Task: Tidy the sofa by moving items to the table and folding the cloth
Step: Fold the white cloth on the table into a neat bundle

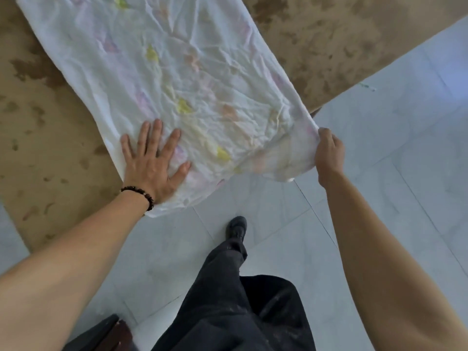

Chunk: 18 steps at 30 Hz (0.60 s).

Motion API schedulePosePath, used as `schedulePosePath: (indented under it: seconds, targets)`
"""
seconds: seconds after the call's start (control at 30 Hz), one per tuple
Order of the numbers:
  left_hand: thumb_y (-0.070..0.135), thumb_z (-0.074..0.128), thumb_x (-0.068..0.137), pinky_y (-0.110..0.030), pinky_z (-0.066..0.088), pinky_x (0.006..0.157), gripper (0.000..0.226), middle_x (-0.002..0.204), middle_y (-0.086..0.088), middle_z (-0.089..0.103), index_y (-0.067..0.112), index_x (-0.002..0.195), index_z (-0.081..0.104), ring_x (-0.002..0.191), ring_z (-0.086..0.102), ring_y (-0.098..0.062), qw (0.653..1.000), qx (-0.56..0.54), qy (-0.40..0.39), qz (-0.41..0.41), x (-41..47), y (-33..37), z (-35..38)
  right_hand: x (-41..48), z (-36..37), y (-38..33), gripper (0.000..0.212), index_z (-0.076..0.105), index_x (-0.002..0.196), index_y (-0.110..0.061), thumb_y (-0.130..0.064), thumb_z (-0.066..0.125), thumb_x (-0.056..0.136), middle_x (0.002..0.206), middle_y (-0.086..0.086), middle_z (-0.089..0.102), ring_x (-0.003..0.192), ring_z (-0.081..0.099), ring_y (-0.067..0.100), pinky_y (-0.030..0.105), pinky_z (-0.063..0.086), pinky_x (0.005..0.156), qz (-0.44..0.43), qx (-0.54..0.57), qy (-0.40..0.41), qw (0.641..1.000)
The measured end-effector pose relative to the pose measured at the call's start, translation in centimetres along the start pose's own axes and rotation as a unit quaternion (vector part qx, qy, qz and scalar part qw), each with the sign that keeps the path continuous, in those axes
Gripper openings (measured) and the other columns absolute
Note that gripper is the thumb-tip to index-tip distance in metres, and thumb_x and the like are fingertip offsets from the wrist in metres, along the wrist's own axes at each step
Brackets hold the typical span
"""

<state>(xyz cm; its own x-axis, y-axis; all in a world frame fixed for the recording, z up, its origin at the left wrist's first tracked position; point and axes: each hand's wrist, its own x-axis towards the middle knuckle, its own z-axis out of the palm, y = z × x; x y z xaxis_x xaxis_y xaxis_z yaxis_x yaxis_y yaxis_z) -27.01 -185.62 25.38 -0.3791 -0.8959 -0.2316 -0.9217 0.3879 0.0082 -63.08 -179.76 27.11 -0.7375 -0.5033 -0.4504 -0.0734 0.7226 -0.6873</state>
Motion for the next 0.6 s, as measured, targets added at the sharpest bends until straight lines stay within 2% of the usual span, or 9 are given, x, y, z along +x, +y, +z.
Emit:
schedulePosePath:
  seconds: [0.03, 0.1, 0.17, 0.23, 0.33, 0.4, 0.5, 0.57, 0.6]
  targets:
    - [0.071, 0.016, 0.091, -0.061, -0.002, 0.116, 0.073, 0.163, -0.002, -0.010, 0.037, 0.154, -0.001, 0.150, -0.011, -0.022, 1.000, 0.003, 0.001, 0.002, 0.0, 0.0, 0.0, 0.7, -0.5, 0.0, 0.031, 0.043, 0.067, -0.019, -0.039, 0.047, 0.091, 0.063, -0.006, 0.039, 0.058, 0.038, 0.012, 0.026, 0.032, 0.054, 0.012, -0.011, -0.029, 0.999]
    - [0.070, 0.017, 0.091, -0.059, -0.003, 0.115, 0.074, 0.164, -0.002, -0.009, 0.036, 0.154, 0.001, 0.150, -0.010, -0.022, 1.000, 0.008, 0.007, 0.000, -0.1, 0.2, 0.2, 2.7, -1.2, 0.5, 0.036, 0.054, 0.081, -0.015, -0.047, 0.048, 0.095, 0.074, -0.001, 0.052, 0.072, 0.053, 0.018, 0.030, 0.043, 0.066, 0.016, -0.114, -0.087, 0.990]
    - [0.070, 0.018, 0.090, -0.058, -0.003, 0.115, 0.075, 0.164, -0.004, -0.006, 0.035, 0.155, 0.006, 0.150, -0.007, -0.023, 1.000, 0.003, 0.013, -0.010, -0.3, 0.1, 0.2, 4.1, -1.1, 1.1, 0.033, 0.061, 0.109, -0.015, -0.044, 0.049, 0.096, 0.103, 0.004, 0.064, 0.097, 0.061, 0.024, 0.033, 0.047, 0.079, -0.012, -0.196, -0.115, 0.974]
    - [0.069, 0.022, 0.090, -0.056, -0.002, 0.115, 0.076, 0.163, -0.010, -0.001, 0.031, 0.155, 0.012, 0.150, -0.001, -0.027, 0.999, -0.006, 0.032, -0.021, -0.5, 0.1, 0.0, 4.5, -1.0, 1.3, 0.044, 0.050, 0.134, -0.019, -0.031, 0.051, 0.092, 0.127, 0.006, 0.060, 0.112, 0.059, 0.024, 0.034, 0.048, 0.086, -0.029, -0.159, -0.143, 0.976]
    - [0.050, 0.030, 0.100, -0.055, 0.007, 0.116, 0.060, 0.158, -0.024, 0.016, 0.017, 0.150, 0.029, 0.146, 0.016, -0.038, 0.986, -0.012, 0.154, -0.061, -2.4, 1.1, 0.3, 4.4, -0.5, 0.8, 0.069, 0.039, 0.145, -0.019, -0.023, 0.051, 0.077, 0.140, 0.005, 0.050, 0.115, 0.056, 0.016, 0.032, 0.045, 0.095, -0.044, -0.034, -0.195, 0.979]
    - [0.035, 0.038, 0.103, -0.053, 0.024, 0.113, 0.048, 0.150, -0.029, 0.029, 0.008, 0.143, 0.039, 0.139, 0.031, -0.043, 0.946, -0.060, 0.285, -0.144, -4.7, 3.0, 1.6, 4.8, 0.1, 0.8, 0.075, 0.039, 0.146, -0.020, -0.023, 0.058, 0.073, 0.143, -0.001, 0.047, 0.117, 0.052, 0.010, 0.030, 0.042, 0.096, -0.062, -0.012, -0.250, 0.966]
    - [0.030, 0.051, 0.099, -0.048, 0.037, 0.103, 0.048, 0.133, -0.027, 0.043, -0.003, 0.133, 0.044, 0.123, 0.044, -0.039, 0.822, -0.203, 0.432, -0.311, -9.3, 7.7, 4.1, 5.6, 1.2, 1.1, 0.061, 0.054, 0.133, -0.024, -0.028, 0.075, 0.076, 0.129, -0.010, 0.060, 0.112, 0.056, 0.004, 0.021, 0.044, 0.083, -0.112, -0.034, -0.334, 0.935]
    - [0.037, 0.058, 0.095, -0.044, 0.035, 0.105, 0.061, 0.129, -0.025, 0.042, -0.007, 0.132, 0.040, 0.120, 0.041, -0.038, 0.770, -0.263, 0.433, -0.389, -11.6, 11.1, 5.9, 6.0, 1.6, 1.0, 0.047, 0.064, 0.120, -0.025, -0.028, 0.083, 0.076, 0.112, -0.012, 0.069, 0.102, 0.064, 0.002, 0.021, 0.049, 0.082, -0.133, -0.012, -0.360, 0.923]
    - [0.043, 0.061, 0.091, -0.043, 0.033, 0.108, 0.073, 0.133, -0.023, 0.037, -0.008, 0.136, 0.034, 0.123, 0.038, -0.038, 0.752, -0.320, 0.396, -0.419, -12.1, 12.4, 6.7, 6.0, 1.5, 1.0, 0.047, 0.066, 0.116, -0.027, -0.029, 0.086, 0.073, 0.109, -0.012, 0.072, 0.101, 0.067, 0.003, 0.022, 0.051, 0.085, -0.138, 0.001, -0.369, 0.919]
